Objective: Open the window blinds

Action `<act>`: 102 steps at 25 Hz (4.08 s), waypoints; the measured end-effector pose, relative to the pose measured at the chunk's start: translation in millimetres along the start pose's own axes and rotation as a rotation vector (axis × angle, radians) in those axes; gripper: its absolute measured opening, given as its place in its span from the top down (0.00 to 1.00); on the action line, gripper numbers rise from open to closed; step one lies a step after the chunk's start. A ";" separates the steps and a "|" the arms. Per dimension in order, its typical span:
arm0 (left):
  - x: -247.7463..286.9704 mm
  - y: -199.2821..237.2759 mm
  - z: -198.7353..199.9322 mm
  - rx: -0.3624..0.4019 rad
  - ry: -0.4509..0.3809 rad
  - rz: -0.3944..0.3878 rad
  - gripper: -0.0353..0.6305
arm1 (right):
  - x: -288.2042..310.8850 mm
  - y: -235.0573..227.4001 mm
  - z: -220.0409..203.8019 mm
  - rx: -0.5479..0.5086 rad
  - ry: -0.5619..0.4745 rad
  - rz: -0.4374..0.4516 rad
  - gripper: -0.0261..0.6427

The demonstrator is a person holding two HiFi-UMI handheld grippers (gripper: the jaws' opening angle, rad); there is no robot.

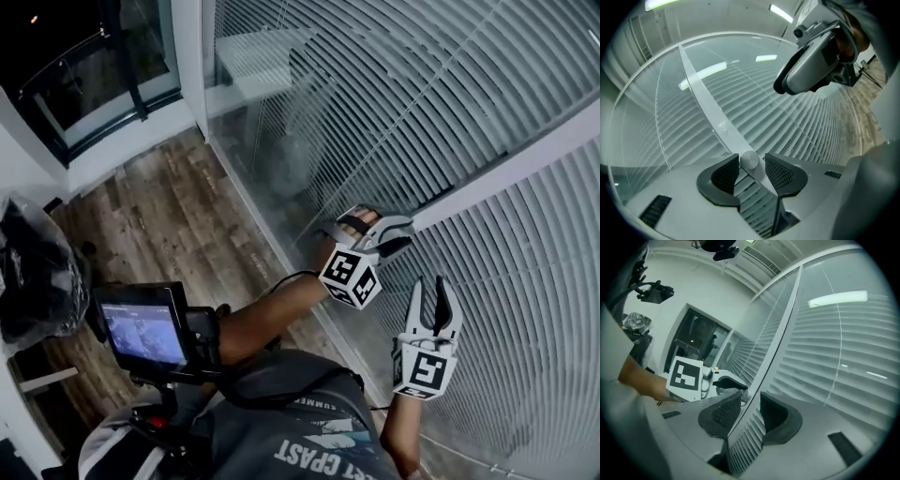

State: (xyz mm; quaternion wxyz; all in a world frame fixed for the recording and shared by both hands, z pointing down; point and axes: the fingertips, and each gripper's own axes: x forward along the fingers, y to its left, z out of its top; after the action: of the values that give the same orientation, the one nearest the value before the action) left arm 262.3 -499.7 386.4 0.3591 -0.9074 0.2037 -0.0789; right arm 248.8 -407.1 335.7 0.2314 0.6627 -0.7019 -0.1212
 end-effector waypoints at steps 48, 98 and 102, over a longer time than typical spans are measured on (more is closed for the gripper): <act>-3.5 34.7 -20.4 -1.199 -0.352 0.099 0.74 | 22.3 23.9 -33.8 0.099 0.071 0.163 0.81; -109.8 78.3 -59.3 -0.856 -0.186 0.132 0.74 | 74.4 42.3 37.7 0.247 -0.120 0.296 0.81; -141.0 99.5 -84.4 -0.853 -0.140 0.201 0.74 | 83.6 52.9 42.7 0.259 -0.113 0.316 0.81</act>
State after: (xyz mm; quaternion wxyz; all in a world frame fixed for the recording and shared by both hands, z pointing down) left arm 79.2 -557.5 380.3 -0.0288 -0.9532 0.2804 0.1095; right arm 180.6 -490.4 337.8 0.1205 0.5606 -0.8188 -0.0291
